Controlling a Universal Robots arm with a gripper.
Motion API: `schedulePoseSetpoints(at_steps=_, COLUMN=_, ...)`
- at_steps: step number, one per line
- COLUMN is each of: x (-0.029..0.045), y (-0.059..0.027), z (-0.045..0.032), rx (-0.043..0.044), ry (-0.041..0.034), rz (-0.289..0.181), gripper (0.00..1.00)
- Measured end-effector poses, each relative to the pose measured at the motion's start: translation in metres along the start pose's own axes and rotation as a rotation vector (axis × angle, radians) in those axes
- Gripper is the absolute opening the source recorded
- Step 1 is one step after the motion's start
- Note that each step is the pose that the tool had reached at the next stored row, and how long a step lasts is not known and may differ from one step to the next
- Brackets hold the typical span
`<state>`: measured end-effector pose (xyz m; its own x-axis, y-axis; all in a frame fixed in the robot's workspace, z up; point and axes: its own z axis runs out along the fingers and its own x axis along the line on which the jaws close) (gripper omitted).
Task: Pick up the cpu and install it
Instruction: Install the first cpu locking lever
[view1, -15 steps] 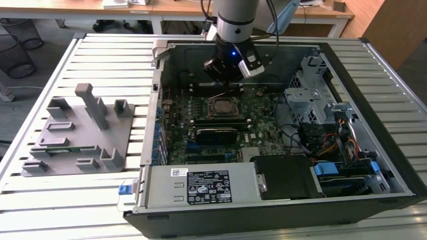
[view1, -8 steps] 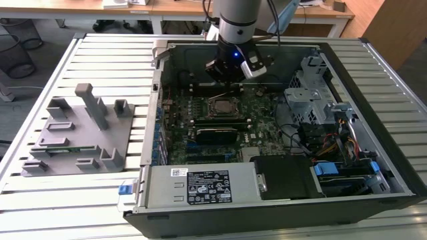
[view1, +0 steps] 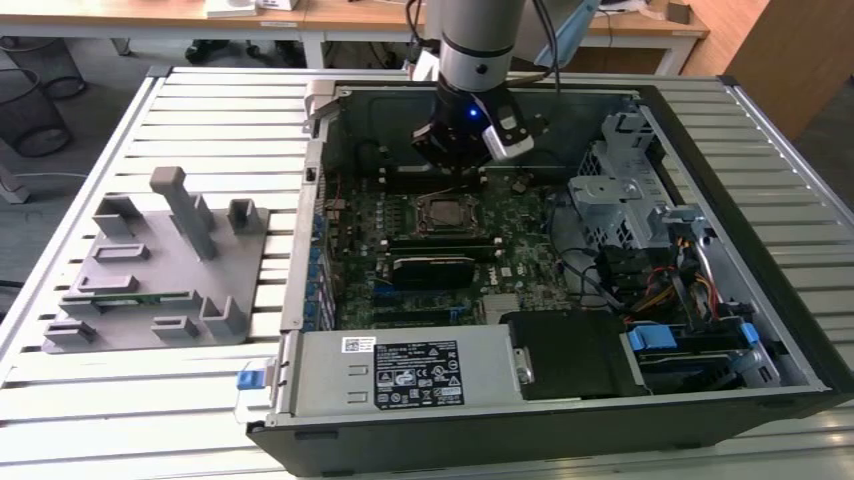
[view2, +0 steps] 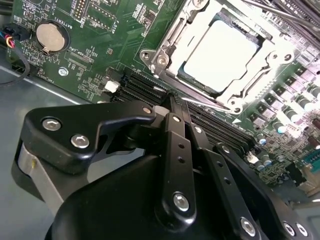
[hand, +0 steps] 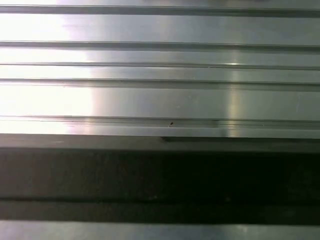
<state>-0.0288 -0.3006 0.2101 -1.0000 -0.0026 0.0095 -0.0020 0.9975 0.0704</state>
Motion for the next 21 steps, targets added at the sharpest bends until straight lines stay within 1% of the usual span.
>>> schedulePoseSetpoints(at_steps=10, x=-0.0033, y=-0.0007, z=0.0047, rx=0.0002, ry=0.0013, rz=-0.018, gripper=0.11)
schedulePoseSetpoints(at_steps=21, x=-0.0041, y=-0.0014, z=0.0089, rx=0.0003, ry=0.0018, rz=-0.024, gripper=0.11)
